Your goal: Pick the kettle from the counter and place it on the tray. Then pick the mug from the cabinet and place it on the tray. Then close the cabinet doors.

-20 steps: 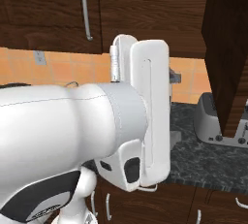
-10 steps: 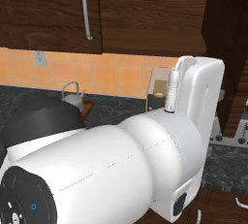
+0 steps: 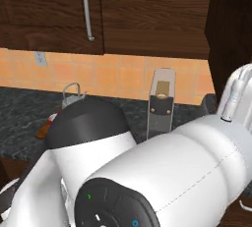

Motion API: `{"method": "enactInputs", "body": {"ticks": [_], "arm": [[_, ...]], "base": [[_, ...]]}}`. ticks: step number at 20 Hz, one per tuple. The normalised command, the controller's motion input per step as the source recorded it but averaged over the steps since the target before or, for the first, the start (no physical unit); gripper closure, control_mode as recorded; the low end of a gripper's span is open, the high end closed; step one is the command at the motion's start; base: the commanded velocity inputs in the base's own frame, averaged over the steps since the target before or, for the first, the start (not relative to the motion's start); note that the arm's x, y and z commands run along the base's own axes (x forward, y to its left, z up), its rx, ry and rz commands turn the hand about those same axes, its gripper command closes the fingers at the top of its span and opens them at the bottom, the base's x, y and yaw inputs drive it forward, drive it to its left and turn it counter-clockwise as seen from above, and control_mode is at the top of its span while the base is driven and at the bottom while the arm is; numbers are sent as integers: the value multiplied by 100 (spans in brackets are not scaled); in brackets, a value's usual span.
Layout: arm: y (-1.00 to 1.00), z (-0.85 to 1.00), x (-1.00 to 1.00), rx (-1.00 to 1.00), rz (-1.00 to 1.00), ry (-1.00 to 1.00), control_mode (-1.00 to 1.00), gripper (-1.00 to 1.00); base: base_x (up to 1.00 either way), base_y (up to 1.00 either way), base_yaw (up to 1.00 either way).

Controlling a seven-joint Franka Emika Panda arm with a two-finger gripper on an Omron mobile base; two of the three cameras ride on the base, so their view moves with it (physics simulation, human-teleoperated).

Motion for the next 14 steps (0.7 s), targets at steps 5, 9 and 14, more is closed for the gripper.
{"method": "enactInputs", "body": {"ticks": [5, 9, 14], "arm": [[-48, -1, 14, 15, 0, -16, -100, -100], [-49, 0, 31, 12, 0, -5, -100, -100], [-35, -6, 27, 5, 0, 0, -100, -100]], "base": [[0, 0, 0], [0, 0, 0], [0, 0, 0]]}}
